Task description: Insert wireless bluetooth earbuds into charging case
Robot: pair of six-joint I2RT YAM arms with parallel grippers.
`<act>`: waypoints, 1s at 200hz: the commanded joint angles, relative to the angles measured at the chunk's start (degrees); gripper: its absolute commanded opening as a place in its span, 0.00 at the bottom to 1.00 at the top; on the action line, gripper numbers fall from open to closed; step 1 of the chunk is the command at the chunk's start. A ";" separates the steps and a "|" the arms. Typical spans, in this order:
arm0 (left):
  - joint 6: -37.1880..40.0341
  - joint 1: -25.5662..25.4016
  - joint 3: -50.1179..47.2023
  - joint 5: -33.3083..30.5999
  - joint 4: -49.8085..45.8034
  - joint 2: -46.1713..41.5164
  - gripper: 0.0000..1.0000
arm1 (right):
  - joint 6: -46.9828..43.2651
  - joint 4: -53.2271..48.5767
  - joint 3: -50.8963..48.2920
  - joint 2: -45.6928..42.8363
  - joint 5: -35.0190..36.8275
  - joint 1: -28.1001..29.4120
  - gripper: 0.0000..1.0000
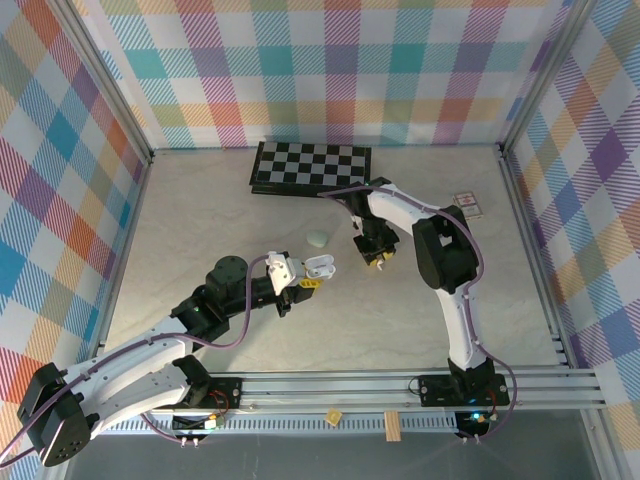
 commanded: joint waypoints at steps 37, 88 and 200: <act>0.06 0.19 -0.38 0.07 -0.02 -1.36 0.13 | 0.01 -2.11 -0.21 0.45 -0.52 0.45 0.24; 0.00 0.15 -1.03 -0.67 0.32 -2.25 0.13 | 1.50 0.63 -2.34 -4.34 -1.81 0.34 0.23; -3.57 -0.40 -1.05 -8.35 18.25 10.12 0.13 | 8.32 20.63 -20.99 -37.02 -15.01 -0.11 0.22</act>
